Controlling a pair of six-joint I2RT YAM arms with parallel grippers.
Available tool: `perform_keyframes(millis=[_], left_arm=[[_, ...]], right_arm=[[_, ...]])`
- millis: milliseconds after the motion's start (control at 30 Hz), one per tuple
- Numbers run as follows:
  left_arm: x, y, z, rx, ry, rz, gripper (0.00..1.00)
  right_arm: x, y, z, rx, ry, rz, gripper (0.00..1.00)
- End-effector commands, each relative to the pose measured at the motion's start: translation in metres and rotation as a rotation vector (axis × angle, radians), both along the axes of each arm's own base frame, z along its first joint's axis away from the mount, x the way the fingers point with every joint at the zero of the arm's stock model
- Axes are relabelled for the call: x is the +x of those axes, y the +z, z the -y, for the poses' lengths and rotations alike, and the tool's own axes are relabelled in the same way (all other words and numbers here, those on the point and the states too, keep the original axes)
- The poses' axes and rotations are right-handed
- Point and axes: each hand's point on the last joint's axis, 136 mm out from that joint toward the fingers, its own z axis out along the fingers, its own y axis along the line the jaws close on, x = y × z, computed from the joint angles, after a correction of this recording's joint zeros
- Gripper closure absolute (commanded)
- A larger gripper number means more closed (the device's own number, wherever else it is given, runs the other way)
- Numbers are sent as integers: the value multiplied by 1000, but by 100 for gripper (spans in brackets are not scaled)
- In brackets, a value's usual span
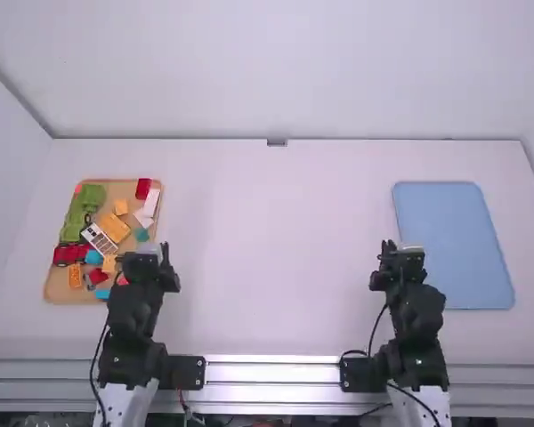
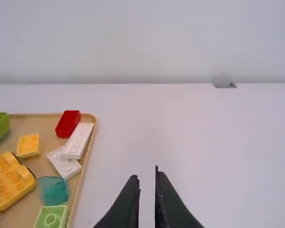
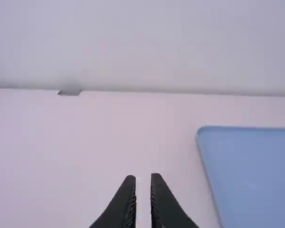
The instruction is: Assemble lego blocks to make yellow taxi
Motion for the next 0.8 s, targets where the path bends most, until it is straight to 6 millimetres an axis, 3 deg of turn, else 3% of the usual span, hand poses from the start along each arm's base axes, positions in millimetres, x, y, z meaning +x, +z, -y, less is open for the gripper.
perform_keyframes(millis=[0,433,633,667,767], left_arm=[[0,24,-3,-8,19,27,86],[14,61,-10,-50,76,-65,66],[28,83,-23,-55,161,-116,52],[28,84,-23,-55,167,-118,52],[36,93,-31,-87,225,-142,45]], right_arm=[[3,34,-9,-23,44,27,86],[48,105,-70,-150,295,-92,66],[83,129,-133,-209,519,-145,52],[84,130,-136,-211,528,-147,52],[104,135,-170,-247,625,-169,45]])
